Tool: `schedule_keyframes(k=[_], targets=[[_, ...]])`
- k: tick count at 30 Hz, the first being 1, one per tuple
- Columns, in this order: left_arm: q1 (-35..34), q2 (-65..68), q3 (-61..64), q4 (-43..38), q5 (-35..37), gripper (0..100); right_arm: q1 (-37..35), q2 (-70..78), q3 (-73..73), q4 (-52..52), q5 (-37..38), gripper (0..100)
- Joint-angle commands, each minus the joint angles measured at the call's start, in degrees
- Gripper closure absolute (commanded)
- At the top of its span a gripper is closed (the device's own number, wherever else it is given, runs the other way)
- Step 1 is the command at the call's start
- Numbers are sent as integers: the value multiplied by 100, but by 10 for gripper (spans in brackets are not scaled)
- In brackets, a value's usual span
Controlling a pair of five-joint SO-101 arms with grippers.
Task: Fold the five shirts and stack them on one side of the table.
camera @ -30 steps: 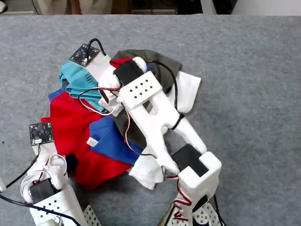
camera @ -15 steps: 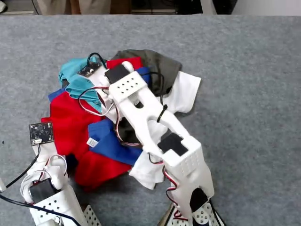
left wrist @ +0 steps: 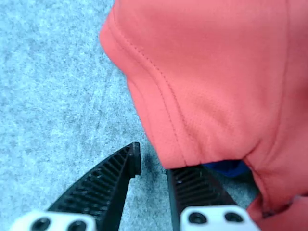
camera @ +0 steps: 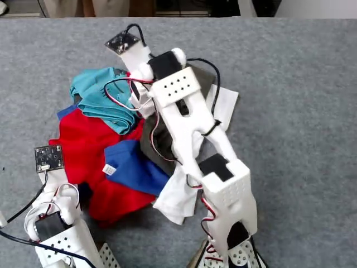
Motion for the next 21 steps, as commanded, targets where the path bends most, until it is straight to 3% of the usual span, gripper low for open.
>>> schedule_keyframes(k=[1, 11, 21], targets=[[-18, -40, 62, 35, -18, 911, 180, -901, -426, 97, -26, 995], [-18, -40, 62, 35, -18, 911, 1218, -1349, -1903, -457, -53, 995], [-18, -40, 62, 35, -18, 911, 1138, -1297, -2343, -800, -62, 995]])
